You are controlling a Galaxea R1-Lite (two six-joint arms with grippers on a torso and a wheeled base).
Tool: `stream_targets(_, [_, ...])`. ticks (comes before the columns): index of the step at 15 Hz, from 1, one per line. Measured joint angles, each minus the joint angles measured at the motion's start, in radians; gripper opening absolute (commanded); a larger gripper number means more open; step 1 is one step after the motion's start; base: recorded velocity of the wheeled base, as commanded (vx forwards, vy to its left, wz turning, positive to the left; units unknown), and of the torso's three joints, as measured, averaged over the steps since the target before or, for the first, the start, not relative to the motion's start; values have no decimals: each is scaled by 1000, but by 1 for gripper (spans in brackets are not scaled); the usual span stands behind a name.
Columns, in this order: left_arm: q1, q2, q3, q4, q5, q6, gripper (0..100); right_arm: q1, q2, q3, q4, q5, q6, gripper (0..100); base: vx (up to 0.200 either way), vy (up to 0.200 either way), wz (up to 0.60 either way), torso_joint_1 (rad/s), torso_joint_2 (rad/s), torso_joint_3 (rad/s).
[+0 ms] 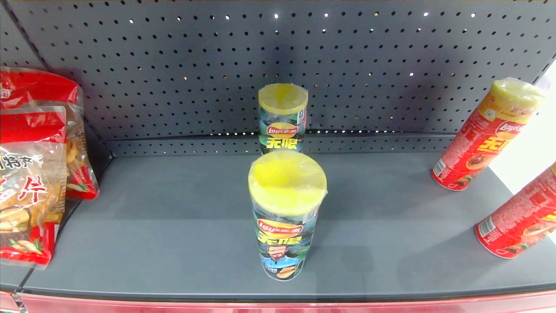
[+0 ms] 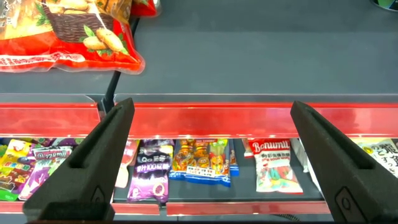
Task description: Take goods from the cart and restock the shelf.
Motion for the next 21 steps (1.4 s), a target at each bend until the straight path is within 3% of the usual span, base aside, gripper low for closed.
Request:
stream_targets(2, [0,0,0,0,0,0,100,-9,-38,58,-57,-45,-54,100,0,0,0,0,0,0])
stream_targets(5, [0,0,0,0,0,0,100,-1,-70,89,-111,-219,-75,100,0,0,0,0,0,0])
stream_targets(8, [0,0,0,0,0,0,100,-7,-80,96,-113,-223,-92,100,0,0,0,0,0,0])
stream_targets(11, [0,0,0,0,0,0,100,-6,-82,103,-135,-422,-95,100,0,0,0,0,0,0])
stream_targets(15, [0,0,0,0,0,0,100,-6,-83,106,-137,-420,-156,100,0,0,0,0,0,0])
stream_targets(21, [0,1,0,0,0,0,100,-6,-83,106,-137,-501,-161,100,0,0,0,0,0,0])
